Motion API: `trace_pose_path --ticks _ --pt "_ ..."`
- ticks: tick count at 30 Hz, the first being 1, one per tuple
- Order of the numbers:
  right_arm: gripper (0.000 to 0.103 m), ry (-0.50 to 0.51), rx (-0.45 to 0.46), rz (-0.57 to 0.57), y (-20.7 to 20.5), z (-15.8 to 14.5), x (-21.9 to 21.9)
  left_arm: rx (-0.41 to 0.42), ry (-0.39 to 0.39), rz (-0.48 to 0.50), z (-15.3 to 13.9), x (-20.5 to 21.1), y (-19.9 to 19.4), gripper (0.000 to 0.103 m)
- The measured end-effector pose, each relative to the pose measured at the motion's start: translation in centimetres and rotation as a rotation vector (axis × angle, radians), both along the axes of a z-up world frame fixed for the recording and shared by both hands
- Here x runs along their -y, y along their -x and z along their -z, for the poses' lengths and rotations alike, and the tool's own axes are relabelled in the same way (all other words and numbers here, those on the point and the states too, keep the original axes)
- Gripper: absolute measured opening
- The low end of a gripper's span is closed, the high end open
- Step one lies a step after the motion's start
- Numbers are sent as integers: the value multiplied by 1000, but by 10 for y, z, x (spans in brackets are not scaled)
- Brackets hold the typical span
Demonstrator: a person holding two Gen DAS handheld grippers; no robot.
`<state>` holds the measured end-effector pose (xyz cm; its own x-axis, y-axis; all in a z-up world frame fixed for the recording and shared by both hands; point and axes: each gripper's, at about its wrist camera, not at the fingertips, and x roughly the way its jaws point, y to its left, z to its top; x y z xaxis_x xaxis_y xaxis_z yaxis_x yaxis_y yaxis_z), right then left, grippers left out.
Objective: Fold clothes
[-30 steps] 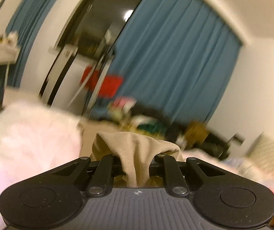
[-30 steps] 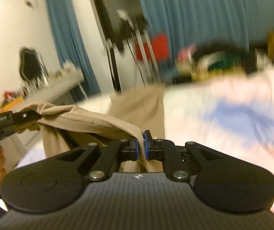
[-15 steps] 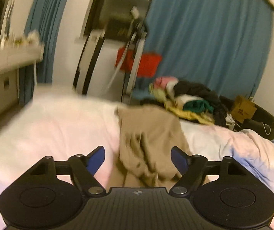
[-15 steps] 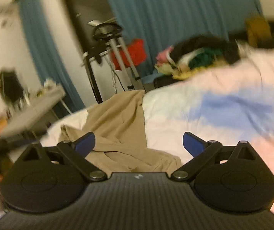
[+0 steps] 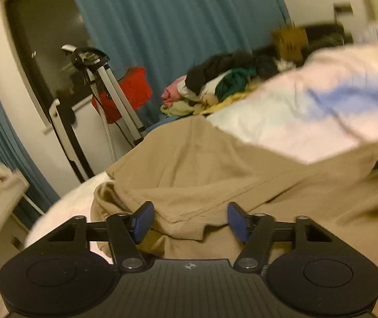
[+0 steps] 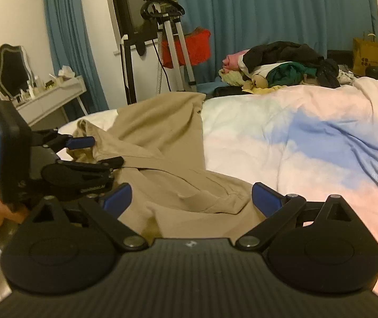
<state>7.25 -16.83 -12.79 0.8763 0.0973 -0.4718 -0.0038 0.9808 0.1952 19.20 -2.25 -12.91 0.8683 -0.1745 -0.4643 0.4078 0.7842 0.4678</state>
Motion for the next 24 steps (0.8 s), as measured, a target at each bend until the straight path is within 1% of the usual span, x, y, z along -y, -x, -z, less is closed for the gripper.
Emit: trace_pose_path --ticks 1,2,3,6,8,9,13,16,20,23,24 --pt "99 7 -2 2 -3 2 -1 7 -8 5 2 0 0 31" --pt "99 14 -2 5 -5 4 -1 12 5 5 2 0 1 10" --pt "99 22 -2 8 -6 5 -2 16 17 6 1 0 2 4" --pt "99 45 1 19 -9 8 -2 72 86 13 -13 -5 9 3" --pt "99 59 -1 28 -8 8 -2 100 145 20 -27 -8 18 2" --pt "99 61 0 35 -8 8 -1 105 185 22 -36 -11 23 2" --pt "99 76 19 52 -3 5 -1 113 388 33 -76 -31 56 2" --pt "99 106 41 26 -3 3 -8 139 493 54 -100 -43 90 2" --pt "99 158 66 37 -5 0 -18 186 563 82 -118 -53 135 2" --pt "99 136 80 119 -1 -6 -10 219 593 79 -126 -57 153 2" --pt "99 99 86 148 2 -10 -3 222 604 76 -127 -59 156 2"
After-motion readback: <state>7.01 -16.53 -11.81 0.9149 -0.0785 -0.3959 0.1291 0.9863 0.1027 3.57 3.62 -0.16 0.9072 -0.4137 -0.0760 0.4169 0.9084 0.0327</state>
